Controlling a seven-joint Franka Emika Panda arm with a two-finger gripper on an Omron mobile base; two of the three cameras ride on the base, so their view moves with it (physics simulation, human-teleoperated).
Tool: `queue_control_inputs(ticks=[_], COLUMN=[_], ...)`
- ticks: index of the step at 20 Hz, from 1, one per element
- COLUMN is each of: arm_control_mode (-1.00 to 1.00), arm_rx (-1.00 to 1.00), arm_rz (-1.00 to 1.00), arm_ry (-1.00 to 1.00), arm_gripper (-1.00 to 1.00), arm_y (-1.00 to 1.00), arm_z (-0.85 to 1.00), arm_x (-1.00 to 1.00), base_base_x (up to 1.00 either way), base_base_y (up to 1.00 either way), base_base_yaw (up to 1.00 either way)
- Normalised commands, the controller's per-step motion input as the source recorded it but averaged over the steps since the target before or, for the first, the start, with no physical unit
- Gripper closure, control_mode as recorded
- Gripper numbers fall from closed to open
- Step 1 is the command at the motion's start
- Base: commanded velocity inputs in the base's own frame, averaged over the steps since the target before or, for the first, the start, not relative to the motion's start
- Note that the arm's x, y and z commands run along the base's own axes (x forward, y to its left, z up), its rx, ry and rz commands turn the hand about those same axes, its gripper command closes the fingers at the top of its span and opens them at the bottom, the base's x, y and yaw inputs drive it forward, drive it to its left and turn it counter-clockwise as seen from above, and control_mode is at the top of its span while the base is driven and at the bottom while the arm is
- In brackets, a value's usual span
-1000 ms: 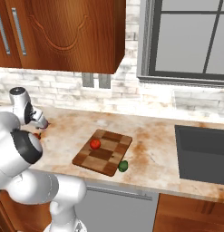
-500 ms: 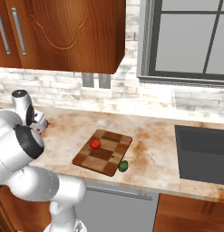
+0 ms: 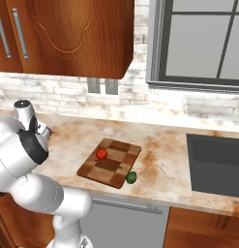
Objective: Place the avocado, onion, tomato, and bell pepper on the cutting board.
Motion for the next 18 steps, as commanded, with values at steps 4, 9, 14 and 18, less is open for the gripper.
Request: queue_control_inputs(ticks=[4,9,14,18], arm_control_mode=[-1.00,-1.00,-1.00,-1.00], arm_rx=[0.00,0.00,0.00,0.00], arm_rz=[0.00,0.00,0.00,0.00], arm_ry=[0.01,0.02,0.05,0.05], arm_gripper=[-1.00,-1.00,-1.00,-1.00], arm_y=[0.06,0.14,0.12,0.03], arm_z=[-0.10,-0.11,-0.15,-0.16], arm_x=[0.00,0.09,0.17,0.17], base_base_x=[0.00,0.00,0.00,0.00], base_base_y=[0.00,0.00,0.00,0.00], base_base_yaw=[0.00,0.00,0.00,0.00])
